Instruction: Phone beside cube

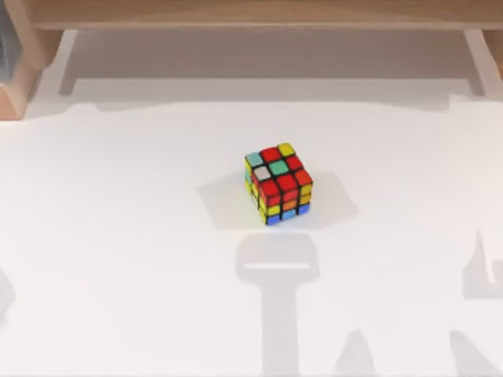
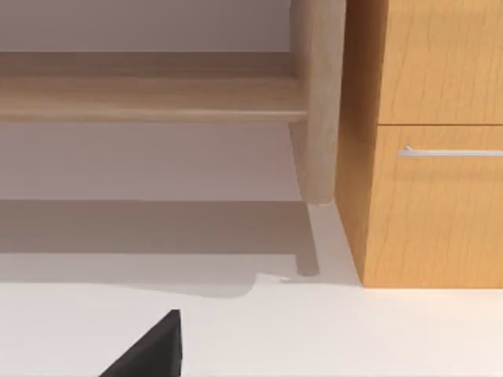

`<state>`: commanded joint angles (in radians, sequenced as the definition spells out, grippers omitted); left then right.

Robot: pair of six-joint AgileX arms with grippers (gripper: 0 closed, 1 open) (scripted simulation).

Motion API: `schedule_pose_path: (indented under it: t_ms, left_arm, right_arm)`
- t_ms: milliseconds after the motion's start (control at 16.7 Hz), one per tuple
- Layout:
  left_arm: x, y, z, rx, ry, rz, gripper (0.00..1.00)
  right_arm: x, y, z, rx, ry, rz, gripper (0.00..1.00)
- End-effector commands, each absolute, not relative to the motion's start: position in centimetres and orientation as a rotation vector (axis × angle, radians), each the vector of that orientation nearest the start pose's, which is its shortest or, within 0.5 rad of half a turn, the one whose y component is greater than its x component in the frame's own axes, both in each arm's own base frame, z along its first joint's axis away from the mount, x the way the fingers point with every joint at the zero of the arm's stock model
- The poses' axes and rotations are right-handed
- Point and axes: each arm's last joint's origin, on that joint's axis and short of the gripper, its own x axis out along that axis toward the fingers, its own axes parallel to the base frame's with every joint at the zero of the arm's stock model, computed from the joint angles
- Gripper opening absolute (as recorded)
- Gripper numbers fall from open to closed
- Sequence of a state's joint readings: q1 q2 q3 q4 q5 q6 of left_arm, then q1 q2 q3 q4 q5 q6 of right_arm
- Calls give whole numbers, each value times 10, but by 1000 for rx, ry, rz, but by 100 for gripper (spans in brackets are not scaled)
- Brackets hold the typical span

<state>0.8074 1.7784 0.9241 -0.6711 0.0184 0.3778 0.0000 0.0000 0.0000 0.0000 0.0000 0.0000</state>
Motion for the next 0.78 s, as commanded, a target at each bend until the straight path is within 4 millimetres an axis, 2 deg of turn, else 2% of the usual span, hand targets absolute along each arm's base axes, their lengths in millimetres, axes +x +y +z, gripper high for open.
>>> schedule_pose_path:
  t_ms: [360,660,780]
  left_arm:
    - [201,211,132,-329,1496,346,0]
    - [200,210,132,-330,1500,343,0]
    - [206,211,143,-308,1467,355,0]
  right_arm:
    - [106,-1,160,0,0,0,100]
    - [106,-1,160,0,0,0,100]
    - [106,-1,160,0,0,0,100]
